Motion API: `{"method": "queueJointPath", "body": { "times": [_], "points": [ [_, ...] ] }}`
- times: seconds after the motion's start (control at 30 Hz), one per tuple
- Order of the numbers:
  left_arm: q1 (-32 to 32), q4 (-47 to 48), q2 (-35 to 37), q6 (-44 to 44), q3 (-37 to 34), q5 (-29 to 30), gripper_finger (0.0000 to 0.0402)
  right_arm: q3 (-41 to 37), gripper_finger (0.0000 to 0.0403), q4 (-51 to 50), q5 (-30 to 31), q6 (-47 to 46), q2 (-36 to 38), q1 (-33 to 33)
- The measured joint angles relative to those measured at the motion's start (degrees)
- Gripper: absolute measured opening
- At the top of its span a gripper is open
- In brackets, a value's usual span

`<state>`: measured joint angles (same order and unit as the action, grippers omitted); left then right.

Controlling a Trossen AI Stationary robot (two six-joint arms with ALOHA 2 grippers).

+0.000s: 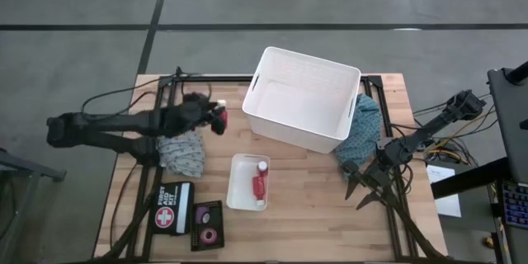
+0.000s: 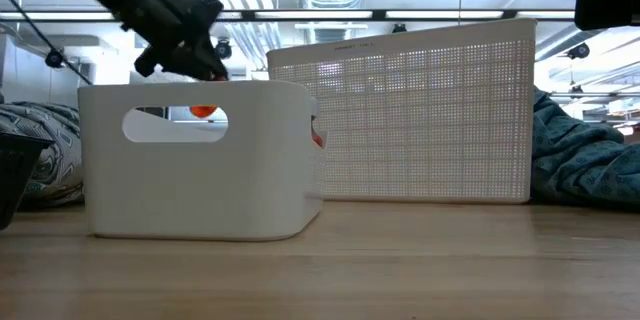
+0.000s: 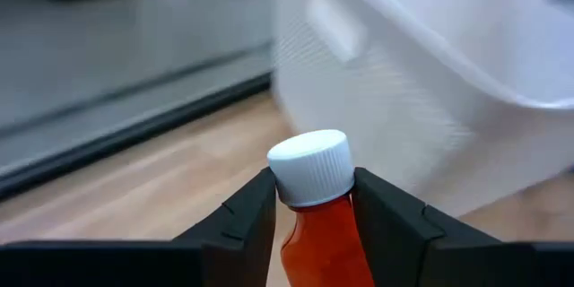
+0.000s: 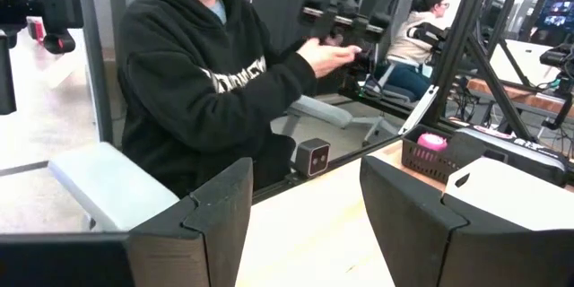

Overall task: Pick & Place Medicine items
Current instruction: Put the red medicine bottle into the small white bin

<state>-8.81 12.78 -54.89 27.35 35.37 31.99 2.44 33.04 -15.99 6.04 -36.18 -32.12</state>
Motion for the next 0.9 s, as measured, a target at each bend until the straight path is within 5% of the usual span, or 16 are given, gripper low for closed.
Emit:
{"method": "queueJointPath", "body": {
  "times": [0.27, 0.9],
  "points": [
    [12.1, -25.8, 3.5, -21.0, -12.0, 6.0, 0.0140, 0.0, 0.0206, 0.0, 0.0, 0.0, 0.0, 0.0],
    [24.7, -37.7, 1.3, -35.3, -13.3, -8.2, 0.0140, 0.0, 0.0206, 0.0, 0.0, 0.1, 0.0, 0.0]
  ]
}}
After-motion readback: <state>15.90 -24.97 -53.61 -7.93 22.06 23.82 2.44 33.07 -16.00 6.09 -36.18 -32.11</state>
